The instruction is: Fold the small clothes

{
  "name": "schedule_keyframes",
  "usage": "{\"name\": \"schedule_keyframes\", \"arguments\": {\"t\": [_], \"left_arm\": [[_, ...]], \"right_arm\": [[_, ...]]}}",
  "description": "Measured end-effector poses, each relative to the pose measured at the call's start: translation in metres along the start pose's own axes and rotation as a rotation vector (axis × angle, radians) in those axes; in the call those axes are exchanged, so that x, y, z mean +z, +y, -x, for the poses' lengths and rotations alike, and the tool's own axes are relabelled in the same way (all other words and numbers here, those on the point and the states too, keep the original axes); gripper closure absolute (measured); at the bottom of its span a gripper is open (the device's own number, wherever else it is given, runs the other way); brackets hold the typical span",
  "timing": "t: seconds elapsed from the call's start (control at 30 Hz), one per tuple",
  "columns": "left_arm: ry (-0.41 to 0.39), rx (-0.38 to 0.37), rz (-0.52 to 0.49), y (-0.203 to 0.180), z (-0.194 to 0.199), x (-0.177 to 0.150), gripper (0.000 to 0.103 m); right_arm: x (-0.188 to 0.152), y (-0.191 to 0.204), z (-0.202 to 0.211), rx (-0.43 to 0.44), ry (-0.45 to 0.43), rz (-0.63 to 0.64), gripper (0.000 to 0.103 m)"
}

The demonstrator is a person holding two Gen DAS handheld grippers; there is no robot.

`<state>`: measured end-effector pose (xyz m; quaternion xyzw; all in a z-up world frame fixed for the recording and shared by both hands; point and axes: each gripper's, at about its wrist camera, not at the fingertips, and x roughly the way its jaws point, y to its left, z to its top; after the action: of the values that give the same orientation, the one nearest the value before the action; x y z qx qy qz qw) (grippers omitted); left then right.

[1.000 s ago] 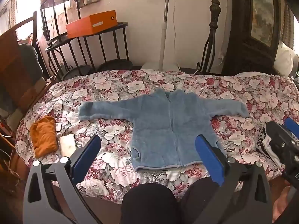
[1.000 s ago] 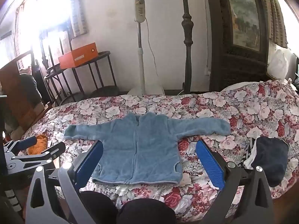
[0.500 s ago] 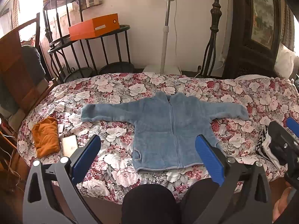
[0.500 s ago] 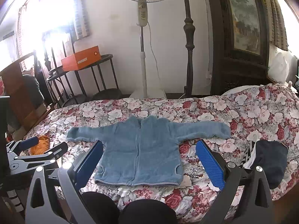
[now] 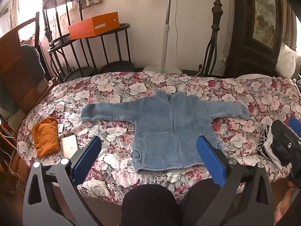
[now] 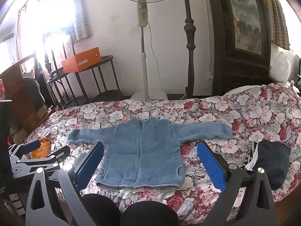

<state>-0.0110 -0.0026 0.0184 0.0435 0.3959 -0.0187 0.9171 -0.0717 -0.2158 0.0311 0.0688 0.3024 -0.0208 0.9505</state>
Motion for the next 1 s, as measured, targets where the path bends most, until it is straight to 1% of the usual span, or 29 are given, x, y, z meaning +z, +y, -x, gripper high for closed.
{"name": "schedule_keyframes", "arguments": {"t": [0.27, 0.43, 1.0], "left_arm": [[0.002, -0.001, 0.0, -0.0014, -0.0004, -0.0023, 0.005], [0.01, -0.003, 0.002, -0.0031, -0.0019, -0.0094, 0.005], [0.014, -0.003, 0.004, -0.0033, -0.0021, -0.0078, 0.005]], "right_arm": [[-0.0001, 0.0018, 0.0018, 0.001, 0.002, -0.001, 0.003], [-0.0005, 0.0016, 0.0008, 0.001, 0.002, -0.002, 0.003], [-0.0005, 0.002, 0.0014, 0.003, 0.003, -0.003, 0.003]]}}
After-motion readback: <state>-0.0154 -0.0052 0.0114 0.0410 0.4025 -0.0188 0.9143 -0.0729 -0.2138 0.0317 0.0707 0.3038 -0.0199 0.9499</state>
